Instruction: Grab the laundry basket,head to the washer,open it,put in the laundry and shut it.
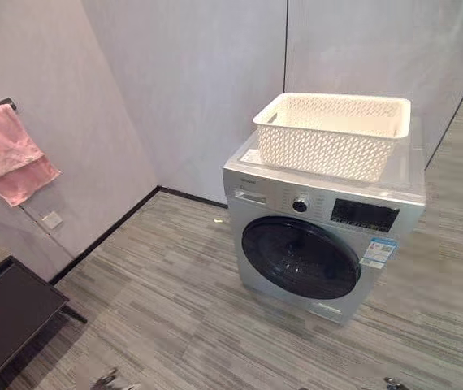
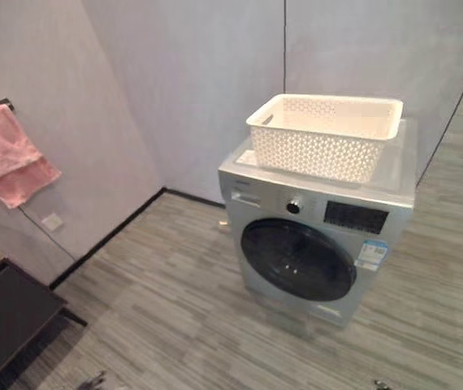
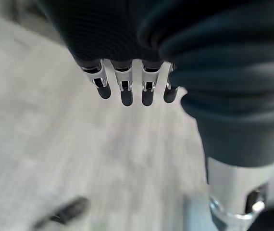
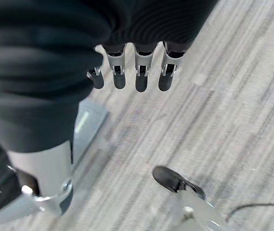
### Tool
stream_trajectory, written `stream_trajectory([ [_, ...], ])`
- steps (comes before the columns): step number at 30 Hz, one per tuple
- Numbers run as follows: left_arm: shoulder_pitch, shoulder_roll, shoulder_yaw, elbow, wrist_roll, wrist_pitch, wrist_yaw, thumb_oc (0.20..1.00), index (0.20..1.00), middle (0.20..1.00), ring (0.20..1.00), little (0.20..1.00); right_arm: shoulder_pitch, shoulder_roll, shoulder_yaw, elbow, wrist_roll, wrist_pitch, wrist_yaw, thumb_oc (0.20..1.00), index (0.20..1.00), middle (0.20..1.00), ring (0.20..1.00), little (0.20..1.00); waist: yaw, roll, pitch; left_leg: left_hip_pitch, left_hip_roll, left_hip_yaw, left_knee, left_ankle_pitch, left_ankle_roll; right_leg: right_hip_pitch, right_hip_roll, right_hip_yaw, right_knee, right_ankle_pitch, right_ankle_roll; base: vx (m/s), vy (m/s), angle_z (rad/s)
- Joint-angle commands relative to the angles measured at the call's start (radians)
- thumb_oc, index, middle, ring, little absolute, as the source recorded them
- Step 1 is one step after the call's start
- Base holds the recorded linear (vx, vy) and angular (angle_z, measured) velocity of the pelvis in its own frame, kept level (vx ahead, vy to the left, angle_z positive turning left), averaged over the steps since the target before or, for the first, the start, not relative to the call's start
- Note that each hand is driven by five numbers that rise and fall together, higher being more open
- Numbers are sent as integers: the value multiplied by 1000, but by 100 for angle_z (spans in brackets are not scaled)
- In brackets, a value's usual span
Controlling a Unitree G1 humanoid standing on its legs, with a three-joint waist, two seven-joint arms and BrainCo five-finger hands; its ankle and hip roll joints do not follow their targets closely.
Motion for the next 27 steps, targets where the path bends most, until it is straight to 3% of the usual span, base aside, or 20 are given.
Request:
stream_trajectory([
  [1, -87, 13, 33, 62, 80, 2, 47, 1000, 1000, 1000, 1000, 1000, -41, 4, 29, 30, -14, 6, 0, 1000, 1000, 1000, 1000, 1000, -40, -33, 53, 42, 2, 11, 10, 0, -16, 90, -85, 27, 8, -48, 61, -10, 4, -33],
  [8, -119, -18, 48, 204, 109, 24, 74, 1000, 1000, 1000, 1000, 1000, -32, 24, 48, 32, -16, 10, -1, 1000, 1000, 1000, 1000, 1000, -51, -51, 62, 53, 1, 26, 29, -15, -7, 80, -80, 62, 15, -52, 55, 11, 14, -35],
  [11, -138, -20, 10, 200, 162, 26, 101, 1000, 1000, 1000, 1000, 1000, -50, 39, 80, -62, 0, -1, -10, 1000, 1000, 1000, 1000, 1000, -52, -72, 121, -4, -8, 17, 161, -81, 18, 39, -95, 81, 116, -91, 49, 22, 93, 10],
  [15, -152, -19, -36, 173, 209, 24, 118, 1000, 1000, 1000, 1000, 1000, -87, 41, 107, -111, 1, -6, -19, 1000, 1000, 1000, 1000, 1000, -48, -77, 154, -51, -26, 2, 225, -124, 40, -10, -111, 93, 184, -110, 58, 5, 116, -9],
  [20, -202, -13, -67, 184, 219, 29, 130, 1000, 1000, 1000, 1000, 1000, -171, 42, 169, -171, -1, -10, -15, 1000, 1000, 1000, 1000, 1000, -35, -84, 199, -109, -57, 1, 275, -155, 65, -78, -145, 108, 246, -80, 74, -12, 141, -2],
  [21, -262, 0, -66, 174, 179, 22, 147, 1000, 1000, 1000, 1000, 1000, -233, 30, 199, -227, 2, -14, -28, 1000, 1000, 1000, 1000, 1000, -31, -89, 232, -158, -67, 7, 298, -158, 69, -118, -155, 121, 240, -63, 76, -118, 111, 11],
  [27, -377, 27, -97, 50, 107, -7, 209, 1000, 1000, 1000, 1000, 1000, -367, -21, 258, -319, -5, -27, -69, 1000, 1000, 1000, 1000, 1000, -20, -95, 324, -290, -77, 9, 366, -173, 77, -218, -153, 143, 217, -49, 71, -95, 44, -13],
])
